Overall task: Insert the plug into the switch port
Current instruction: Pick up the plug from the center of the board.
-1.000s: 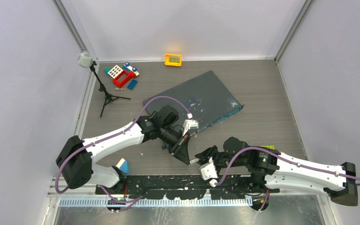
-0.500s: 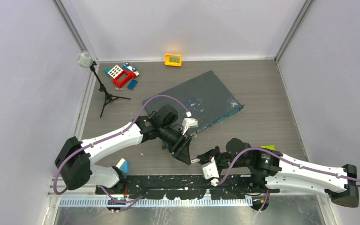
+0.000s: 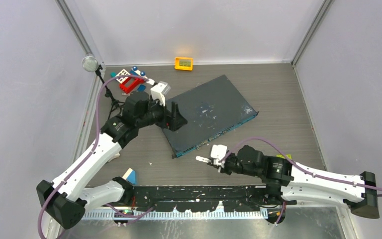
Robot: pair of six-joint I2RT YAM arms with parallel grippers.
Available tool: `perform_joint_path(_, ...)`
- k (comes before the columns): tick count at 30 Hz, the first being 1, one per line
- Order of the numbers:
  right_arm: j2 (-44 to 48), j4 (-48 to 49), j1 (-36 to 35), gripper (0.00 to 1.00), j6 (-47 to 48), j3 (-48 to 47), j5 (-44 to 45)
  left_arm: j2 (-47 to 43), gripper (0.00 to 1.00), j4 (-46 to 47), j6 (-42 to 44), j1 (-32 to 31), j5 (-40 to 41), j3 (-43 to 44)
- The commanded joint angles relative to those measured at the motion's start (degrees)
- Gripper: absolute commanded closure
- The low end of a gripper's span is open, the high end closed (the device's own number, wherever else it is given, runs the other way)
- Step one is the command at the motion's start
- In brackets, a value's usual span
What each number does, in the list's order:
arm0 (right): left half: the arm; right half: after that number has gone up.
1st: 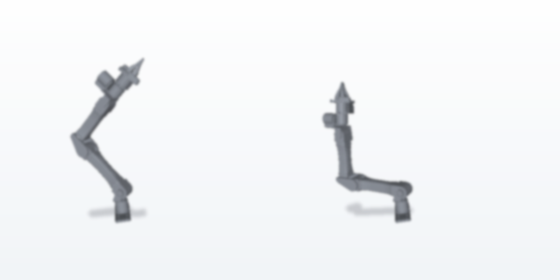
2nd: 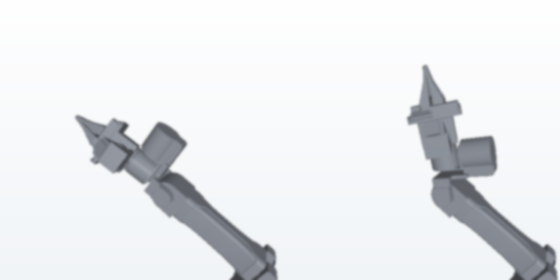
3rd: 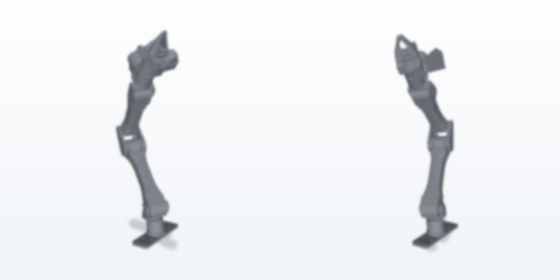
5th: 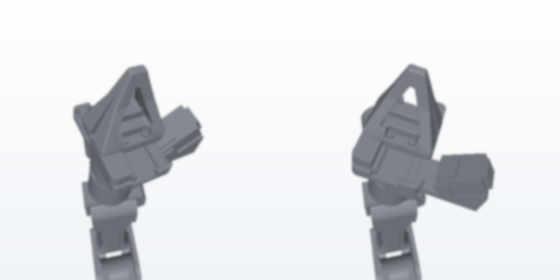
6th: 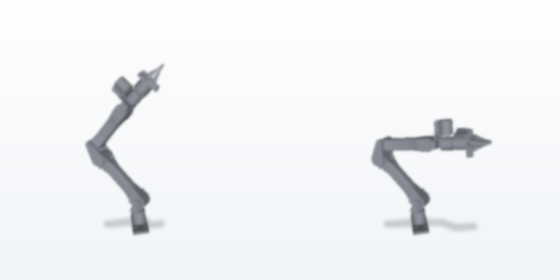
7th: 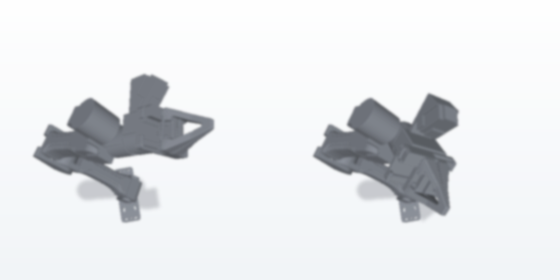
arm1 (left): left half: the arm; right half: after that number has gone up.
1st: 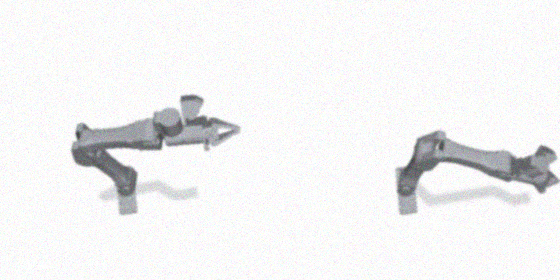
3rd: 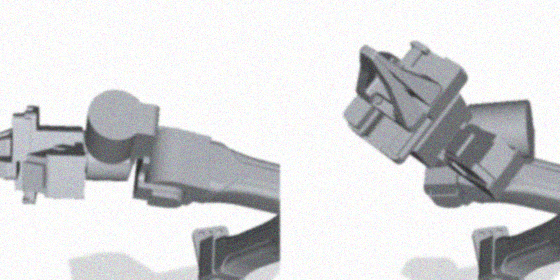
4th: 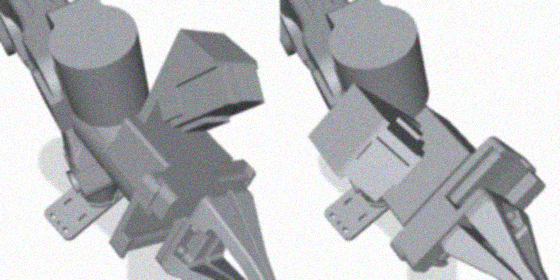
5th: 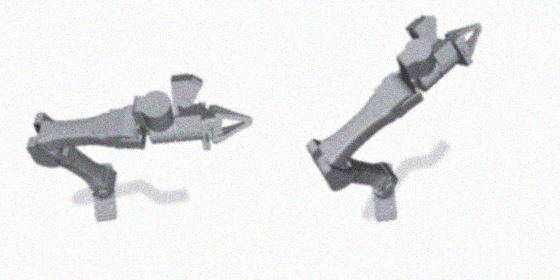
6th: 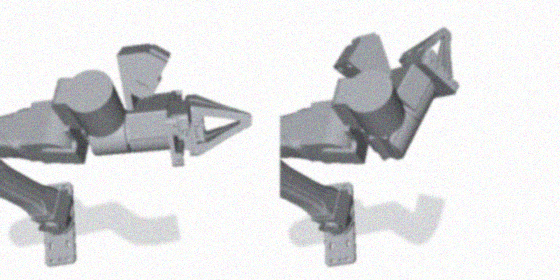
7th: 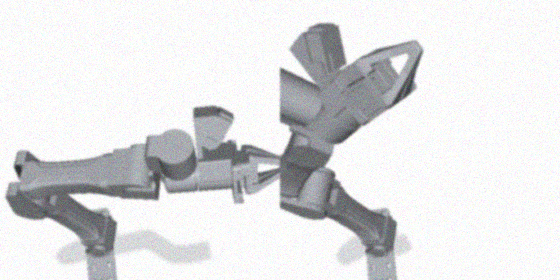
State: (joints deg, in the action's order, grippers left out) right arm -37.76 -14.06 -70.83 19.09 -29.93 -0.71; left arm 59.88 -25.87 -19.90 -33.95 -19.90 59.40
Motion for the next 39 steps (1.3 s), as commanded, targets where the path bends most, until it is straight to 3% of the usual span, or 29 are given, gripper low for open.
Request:
perform_joint_path(1, -2.5, 7.46, -0.2, 1.0, -22.17, -1.09, 11.41, 3.37, 0.18, 3.89, -2.86, 0.34, 11.25, 0.0)
perform_joint_path(6, 0.16, 8.93, -0.22, 1.0, -23.21, 0.21, 11.28, 0.87, 0.18, 11.36, -3.92, 0.34, 5.32, -4.0)
perform_joint_path(9, 2.81, 7.44, -0.19, 1.0, -15.91, 1.13, 8.75, -1.44, 0.2, 11.68, -1.37, 0.44, 0.78, -4.67)
perform_joint_path(15, 5.15, -5.85, -0.14, 0.99, 6.96, -4.57, -1.62, -0.06, 0.34, 13.55, -1.52, 0.41, -31.13, -4.12)
perform_joint_path(18, 5.29, -12.07, -0.19, 1.0, 14.58, -8.85, -5.51, 0.87, 0.36, 11.49, 0.45, -0.29, -37.56, -3.82)
perform_joint_path(21, 4.14, -16.23, -0.19, 1.0, 19.87, -12.05, -8.48, 1.94, 0.36, 7.54, 3.62, -4.35, -36.55, -2.49)
perform_joint_path(26, 0.08, -23.67, -0.14, 1.0, 24.37, -17.09, -11.85, 7.33, 0.35, -3.17, 11.98, -17.66, -27.58, 3.72)
perform_joint_path(32, -2.78, -26.65, -0.19, 0.99, 25.29, -19.34, -14.58, 8.78, 0.37, -1.44, 10.69, -18.91, -26.32, 4.6)
perform_joint_path(39, -3.04, -24.66, -0.19, 1.0, 26.12, -19.15, -15.29, 13.13, 0.46, -3.62, 11.72, -20.66, -25.2, 6.79)
